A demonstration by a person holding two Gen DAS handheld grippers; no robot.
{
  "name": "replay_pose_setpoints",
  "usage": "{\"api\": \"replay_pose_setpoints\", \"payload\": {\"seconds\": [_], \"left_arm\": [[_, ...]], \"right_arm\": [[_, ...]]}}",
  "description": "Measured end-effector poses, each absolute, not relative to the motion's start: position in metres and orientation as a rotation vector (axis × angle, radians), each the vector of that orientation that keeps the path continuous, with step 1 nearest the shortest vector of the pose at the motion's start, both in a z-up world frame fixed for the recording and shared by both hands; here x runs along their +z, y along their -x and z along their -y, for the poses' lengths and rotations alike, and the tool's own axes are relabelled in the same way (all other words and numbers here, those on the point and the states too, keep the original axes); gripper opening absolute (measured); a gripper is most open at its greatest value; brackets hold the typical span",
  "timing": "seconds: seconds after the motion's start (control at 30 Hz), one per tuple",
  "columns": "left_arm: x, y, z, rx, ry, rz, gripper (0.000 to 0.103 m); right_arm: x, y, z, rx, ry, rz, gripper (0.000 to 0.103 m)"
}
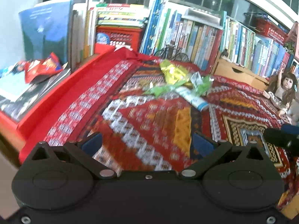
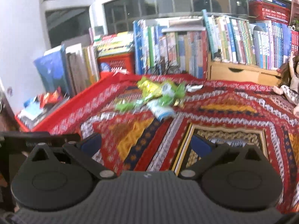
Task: Collect trash
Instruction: 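Move both grippers back over the wrapper pile, then grasp the clear green-ended plastic bag with the left gripper while the right grasps the Sanita tissue pack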
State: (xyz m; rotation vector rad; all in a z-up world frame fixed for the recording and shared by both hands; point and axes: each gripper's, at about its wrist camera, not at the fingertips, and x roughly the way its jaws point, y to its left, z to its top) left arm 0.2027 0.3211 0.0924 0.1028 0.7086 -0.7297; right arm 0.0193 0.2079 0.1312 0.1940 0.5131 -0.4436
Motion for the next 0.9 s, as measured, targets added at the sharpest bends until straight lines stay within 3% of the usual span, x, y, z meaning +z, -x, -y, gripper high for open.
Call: {"api": "replay_pose_setpoints", "payload": {"seconds": [0.33,0.67,0.8,0.9], "left_arm": [[0.088,-0.237,-0.252,-0.715,-0.133,-0.713,0.103],[0.067,-0.282,-0.192,-0.670,-0.181,-0.736,0.102],[0.061,-0.294,-0.169,-0.692,-0.237,-0.669,0.083],[0.053,-0.304,-0.148,-0.736,-0.307,-0.632,0.076]], "right_arm": [[0.141,-0.057,-0.137,-0.460,-0.137,-0.544,0.103],[0.113,-0.107,-0.087,-0.365,-0.118,-0.664,0.103],[0.097,-0.124,-0.076,-0.357,-0.116,-0.714,0.103],[0.085,-0.133,-0.070,-0.336,-0.114,-0.741,0.103]]}}
